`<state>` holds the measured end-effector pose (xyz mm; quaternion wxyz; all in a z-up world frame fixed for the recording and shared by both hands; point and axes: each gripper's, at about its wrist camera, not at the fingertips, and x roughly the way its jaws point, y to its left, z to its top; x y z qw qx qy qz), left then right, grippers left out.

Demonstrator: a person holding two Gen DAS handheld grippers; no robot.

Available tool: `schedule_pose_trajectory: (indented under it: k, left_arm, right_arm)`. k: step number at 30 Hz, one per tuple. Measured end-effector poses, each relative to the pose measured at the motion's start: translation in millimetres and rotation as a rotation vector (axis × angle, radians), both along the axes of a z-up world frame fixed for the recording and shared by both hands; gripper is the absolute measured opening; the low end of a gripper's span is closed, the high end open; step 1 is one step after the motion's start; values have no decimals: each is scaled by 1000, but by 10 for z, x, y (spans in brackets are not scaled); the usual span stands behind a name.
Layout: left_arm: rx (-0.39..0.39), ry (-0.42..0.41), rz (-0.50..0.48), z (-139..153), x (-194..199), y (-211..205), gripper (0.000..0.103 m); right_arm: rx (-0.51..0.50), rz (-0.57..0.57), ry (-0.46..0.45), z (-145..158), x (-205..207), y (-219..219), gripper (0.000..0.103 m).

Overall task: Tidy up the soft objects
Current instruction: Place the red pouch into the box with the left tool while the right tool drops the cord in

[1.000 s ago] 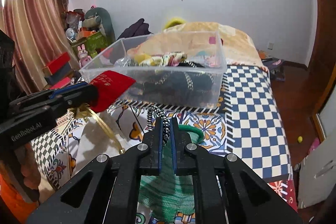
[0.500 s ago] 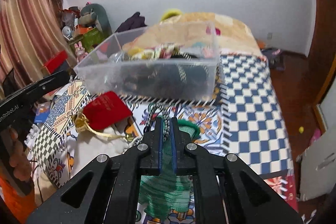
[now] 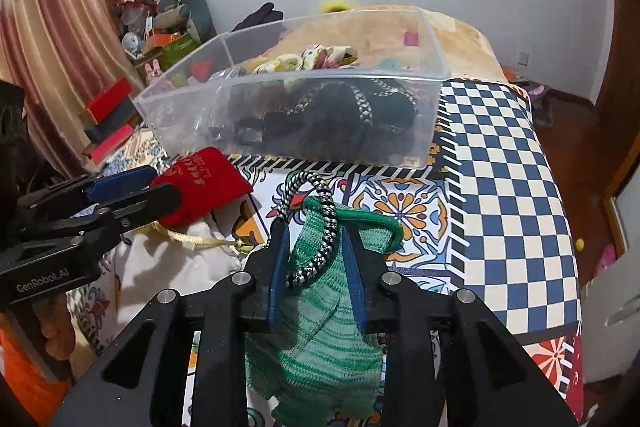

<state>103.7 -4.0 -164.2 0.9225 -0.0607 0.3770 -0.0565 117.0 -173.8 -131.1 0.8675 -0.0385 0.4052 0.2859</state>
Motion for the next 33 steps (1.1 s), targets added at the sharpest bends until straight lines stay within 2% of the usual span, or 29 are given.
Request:
schedule_pose_trajectory:
  k: [2,3,6,9,15,21,33]
  left_arm:
    - [17,0,1,-24,1,-14,47]
    - [25,-5,2,-26,-4,-15,41]
    - [33,-20,3,-3,-35,-6,29]
    - [33,-37,3,24,-71,22,23]
    - [10,-78,30,166,-181,142,21]
    - [-15,-158,60,454,-299,252,21]
    - [18,-315,77,985,-340,269,21]
  right_arm:
    - [3,-9,-1,-1,-5,9,15]
    - [12,-11,4,1,2,-2,11]
    - [23,-29,-10,26,9,-36,9]
    - [33,-27,-40,93,-23,-61,8]
    - [57,-22,-92,252,-63,-121,8]
    - [88,-30,-141,452,-104,-140,8]
    - [138,-55,-224,770,-66,-232,8]
